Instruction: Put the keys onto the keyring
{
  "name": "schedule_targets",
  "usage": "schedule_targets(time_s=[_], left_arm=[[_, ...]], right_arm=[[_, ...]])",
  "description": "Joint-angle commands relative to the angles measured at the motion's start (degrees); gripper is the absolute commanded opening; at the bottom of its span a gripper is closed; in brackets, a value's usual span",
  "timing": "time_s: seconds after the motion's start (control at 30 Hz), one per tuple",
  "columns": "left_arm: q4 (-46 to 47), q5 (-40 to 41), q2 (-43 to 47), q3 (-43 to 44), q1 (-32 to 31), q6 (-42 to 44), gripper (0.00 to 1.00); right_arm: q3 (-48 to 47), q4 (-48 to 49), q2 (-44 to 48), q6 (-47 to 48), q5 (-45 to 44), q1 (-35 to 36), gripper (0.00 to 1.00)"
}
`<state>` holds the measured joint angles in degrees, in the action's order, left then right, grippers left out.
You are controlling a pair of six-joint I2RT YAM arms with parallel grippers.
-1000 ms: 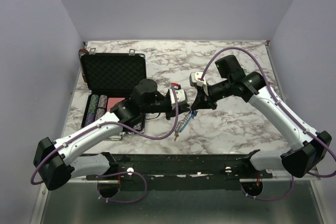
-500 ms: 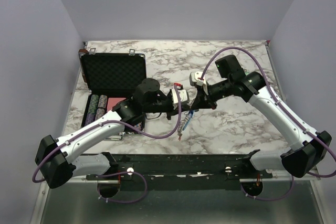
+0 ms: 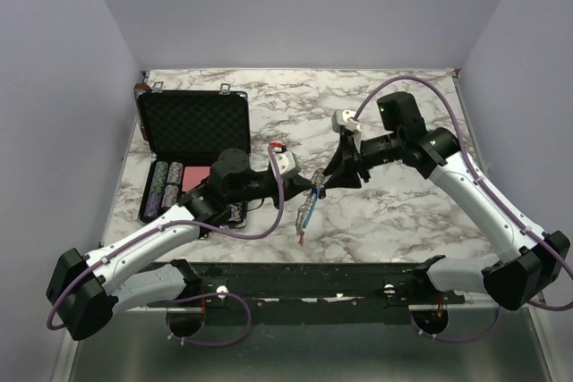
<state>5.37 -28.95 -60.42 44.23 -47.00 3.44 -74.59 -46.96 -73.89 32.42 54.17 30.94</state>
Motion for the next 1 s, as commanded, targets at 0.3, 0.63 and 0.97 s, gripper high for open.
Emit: schedule_targets(time_s=[0.3, 0.63, 0.97], left_arm=[[51.57, 3.02, 5.93, -19.35, 2.71, -29.36, 0.0], [71.96, 8.38, 0.58, -23.22, 2.88, -40.0, 0.0], [77.34, 7.95, -3.91, -22.52, 2.88, -43.08, 0.0]], right_arm=[[21.23, 63.54, 6.65, -61.57, 18.52, -5.89, 0.37], [23.0, 68.31, 7.0, -64.59, 16.67, -5.8, 0.43], [23.79, 67.88, 7.27, -62.58, 17.37, -5.63, 0.45]])
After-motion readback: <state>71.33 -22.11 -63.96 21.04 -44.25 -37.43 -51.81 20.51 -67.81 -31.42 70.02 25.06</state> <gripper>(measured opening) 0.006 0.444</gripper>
